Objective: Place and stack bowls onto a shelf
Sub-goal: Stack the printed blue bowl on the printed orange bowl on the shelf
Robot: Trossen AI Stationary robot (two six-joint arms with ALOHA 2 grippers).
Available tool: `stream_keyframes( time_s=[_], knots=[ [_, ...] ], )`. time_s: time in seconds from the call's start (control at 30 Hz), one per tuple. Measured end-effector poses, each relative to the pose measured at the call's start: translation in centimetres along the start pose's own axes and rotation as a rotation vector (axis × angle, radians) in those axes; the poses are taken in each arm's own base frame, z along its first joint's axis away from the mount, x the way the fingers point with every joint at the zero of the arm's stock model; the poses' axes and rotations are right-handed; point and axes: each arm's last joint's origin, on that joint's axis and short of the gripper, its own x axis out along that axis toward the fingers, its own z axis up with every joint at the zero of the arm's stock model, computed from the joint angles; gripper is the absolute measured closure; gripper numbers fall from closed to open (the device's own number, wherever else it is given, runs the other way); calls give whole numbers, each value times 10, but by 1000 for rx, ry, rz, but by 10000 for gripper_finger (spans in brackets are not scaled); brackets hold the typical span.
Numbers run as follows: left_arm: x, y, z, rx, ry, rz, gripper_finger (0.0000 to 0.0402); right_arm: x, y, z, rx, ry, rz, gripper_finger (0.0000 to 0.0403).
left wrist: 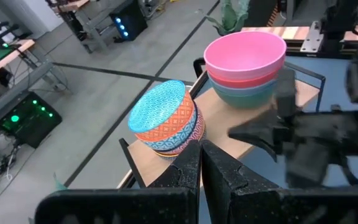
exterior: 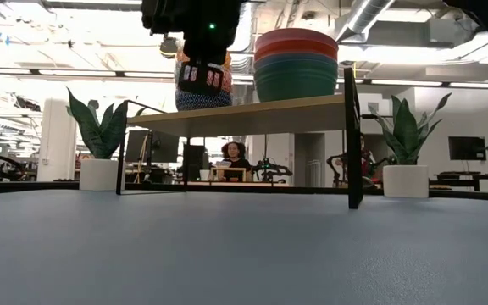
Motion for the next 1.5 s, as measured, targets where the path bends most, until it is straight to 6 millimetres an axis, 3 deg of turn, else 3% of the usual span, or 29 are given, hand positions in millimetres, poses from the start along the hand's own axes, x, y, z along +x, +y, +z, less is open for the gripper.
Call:
stream_keyframes(
  time_s=[0.67, 1.5],
  knots=[
    [-3, 0, 0, 30, -13, -6, 402, 48, -20, 0, 66, 83, -42, 386],
    [-8, 14, -1, 10, -29, -12, 401, 62, -16, -2, 114, 67, -18, 384]
  ],
)
